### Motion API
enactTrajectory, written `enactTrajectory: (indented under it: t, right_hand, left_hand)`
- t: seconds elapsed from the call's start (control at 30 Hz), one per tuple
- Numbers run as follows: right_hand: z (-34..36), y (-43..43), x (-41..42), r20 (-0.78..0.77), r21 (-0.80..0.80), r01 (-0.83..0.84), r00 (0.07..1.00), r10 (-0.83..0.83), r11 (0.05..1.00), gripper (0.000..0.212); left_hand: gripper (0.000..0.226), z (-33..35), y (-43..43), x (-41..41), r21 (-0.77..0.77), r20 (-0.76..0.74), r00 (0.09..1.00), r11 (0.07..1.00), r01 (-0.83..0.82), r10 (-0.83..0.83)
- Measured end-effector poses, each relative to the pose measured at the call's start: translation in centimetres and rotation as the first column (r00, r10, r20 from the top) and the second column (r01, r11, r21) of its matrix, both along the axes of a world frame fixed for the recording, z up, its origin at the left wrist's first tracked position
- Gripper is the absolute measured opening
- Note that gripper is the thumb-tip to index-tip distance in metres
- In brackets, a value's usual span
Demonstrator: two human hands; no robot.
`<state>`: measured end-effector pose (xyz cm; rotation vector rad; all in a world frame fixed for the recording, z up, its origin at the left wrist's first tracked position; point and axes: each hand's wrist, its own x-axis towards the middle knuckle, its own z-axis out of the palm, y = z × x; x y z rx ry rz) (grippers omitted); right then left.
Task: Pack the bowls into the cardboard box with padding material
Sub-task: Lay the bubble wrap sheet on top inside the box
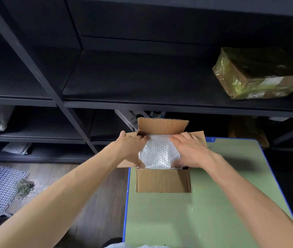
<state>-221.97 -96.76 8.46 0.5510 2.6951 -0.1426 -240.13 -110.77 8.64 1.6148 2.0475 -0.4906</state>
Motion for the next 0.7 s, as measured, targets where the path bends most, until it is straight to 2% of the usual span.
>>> enactTrajectory:
  t: [0.13,0.3,0.47,0.6,0.7]
  right_hand:
    - [0.0,0.0,0.0,0.005,0.022,-0.024,1.000,0.024,0.999,0.100]
    - [-0.3,-0.5,0.4,-0.024,0.091,-0.059,0.998,0.061,0.994,0.094]
    - [-0.1,-0.5,0.9,-0.021,0.054,-0.044,0.999,0.045,0.998,0.096]
    - [-0.5,-1.0,1.2,-0.070,0.086,-0.037,0.997,0.043,0.996,0.097]
    - [-0.7,-1.3,2.3,-0.130,0.110,-0.019,0.991,0.034,0.994,0.093]
  left_hand:
    - [0.113,-0.1,0.3,0.5,-0.002,-0.051,0.998,1.000,0.025,-0.025]
    - [0.107,-1.0,-0.1,1.7,0.075,-0.138,0.990,0.997,0.015,-0.005]
    - [0.115,-0.4,-0.6,0.9,-0.006,0.059,0.996,0.998,-0.070,0.071]
    - [0.111,-1.1,-0.9,1.6,0.129,-0.016,0.997,0.989,-0.066,0.069]
    - [0.092,-2.3,-2.1,1.6,0.276,0.061,0.994,0.956,-0.104,0.090]
